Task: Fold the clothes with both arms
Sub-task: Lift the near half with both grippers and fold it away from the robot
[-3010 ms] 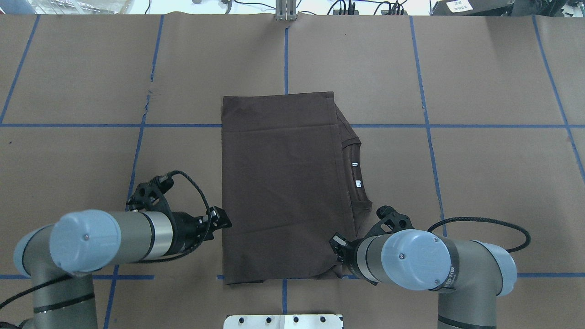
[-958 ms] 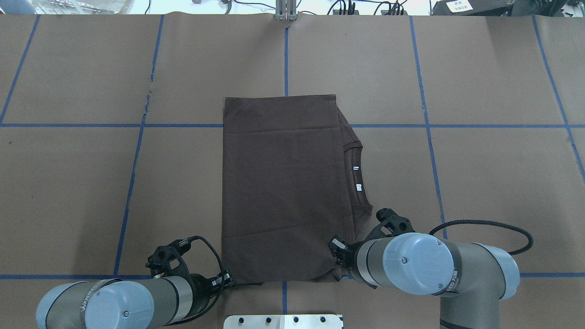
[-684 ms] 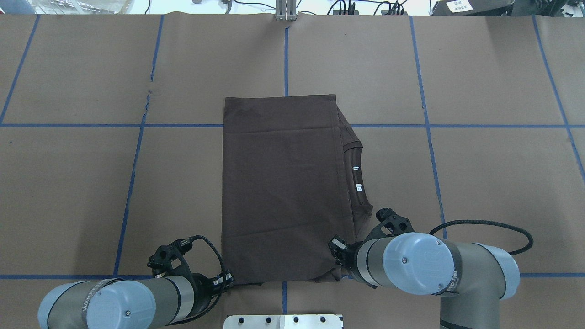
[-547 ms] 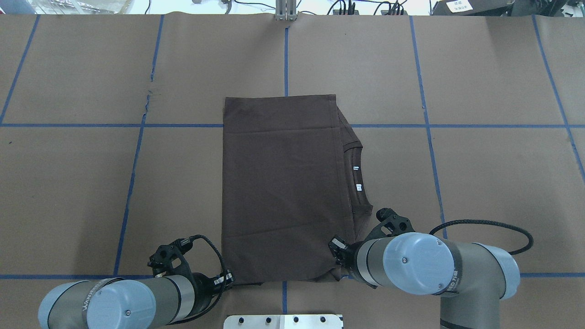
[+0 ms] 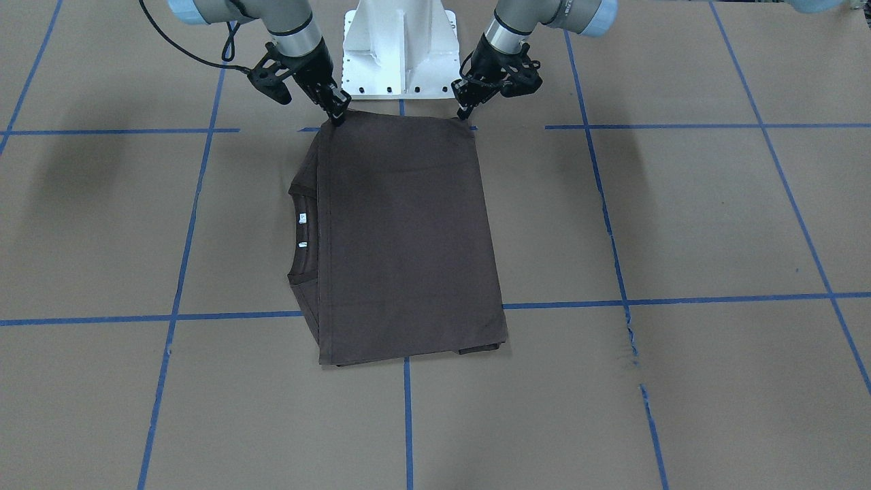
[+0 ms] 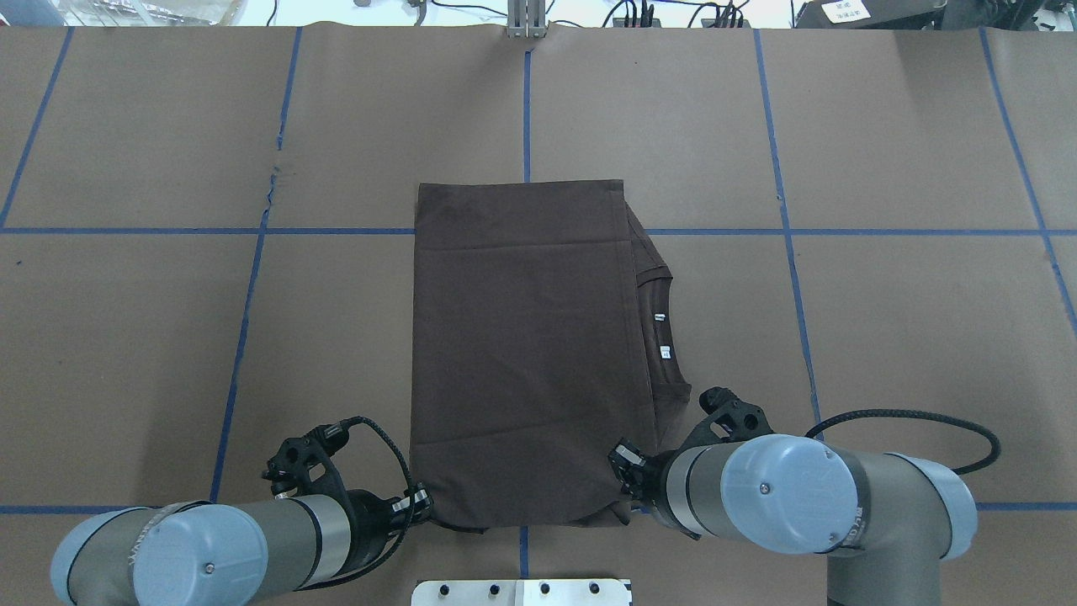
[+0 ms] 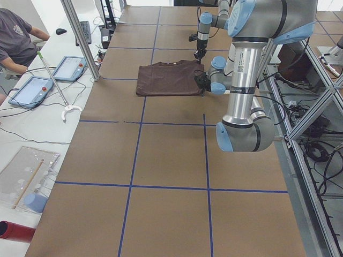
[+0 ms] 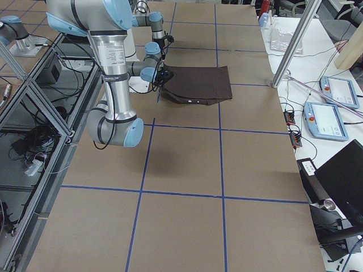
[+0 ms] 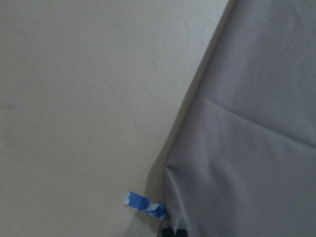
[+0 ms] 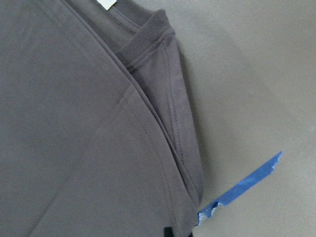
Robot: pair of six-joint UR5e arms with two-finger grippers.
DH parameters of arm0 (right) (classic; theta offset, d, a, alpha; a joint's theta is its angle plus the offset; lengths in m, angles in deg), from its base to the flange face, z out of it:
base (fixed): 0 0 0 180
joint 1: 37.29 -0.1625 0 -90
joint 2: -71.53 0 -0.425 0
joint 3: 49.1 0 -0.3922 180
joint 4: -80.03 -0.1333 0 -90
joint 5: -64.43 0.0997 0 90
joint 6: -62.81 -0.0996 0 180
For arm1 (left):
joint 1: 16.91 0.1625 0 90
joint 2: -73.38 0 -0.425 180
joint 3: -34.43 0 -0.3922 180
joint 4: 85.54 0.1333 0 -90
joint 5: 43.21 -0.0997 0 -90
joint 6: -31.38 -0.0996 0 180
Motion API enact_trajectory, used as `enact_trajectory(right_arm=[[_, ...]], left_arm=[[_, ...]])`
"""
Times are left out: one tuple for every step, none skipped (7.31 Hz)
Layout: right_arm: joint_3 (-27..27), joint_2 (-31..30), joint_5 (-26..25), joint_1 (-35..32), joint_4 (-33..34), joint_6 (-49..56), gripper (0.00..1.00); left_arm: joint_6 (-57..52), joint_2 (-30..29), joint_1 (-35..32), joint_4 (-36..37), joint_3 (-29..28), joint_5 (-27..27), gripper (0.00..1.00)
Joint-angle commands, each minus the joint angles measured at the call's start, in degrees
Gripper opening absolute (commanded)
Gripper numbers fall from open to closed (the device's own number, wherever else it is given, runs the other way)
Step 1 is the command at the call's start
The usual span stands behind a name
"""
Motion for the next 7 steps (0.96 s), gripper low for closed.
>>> enact_trajectory(right_arm=[[5.33,-1.95,0.02,-0.01,0.00,-3.30,0.00],[6.49,-1.69,0.19,-2.81,0.09,-3.42,0.00],[6.16,-0.91,0.45,-5.45,0.09,-3.33,0.00],[5.54,-0.99,0.54,-8.43,0.09,-2.63,0.00],[4.67,-0.81,0.89,-10.72,0.09,-2.37,0.00],[1.00,3.28,2.98,-14.23,0.18,-2.36,0.00],[-4.43,7.76,6.57,-17.39,0.18,-2.36,0.00]], left_arm=[[0.26,-0.47,-0.20,3.98,6.80,0.42,0.00],[-0.17,-2.56,-3.94,6.18,8.06,0.77,0.00],[-0.35,-6.06,-7.98,8.99,7.46,0.77,0.00],[-3.22,-8.97,-11.85,12.06,6.84,2.08,0.00],[-5.60,-10.39,-14.59,13.22,5.53,3.22,0.00],[-6.15,-11.88,-16.79,13.32,3.00,3.41,0.00],[-7.46,-13.81,-18.20,13.32,0.62,3.41,0.00]])
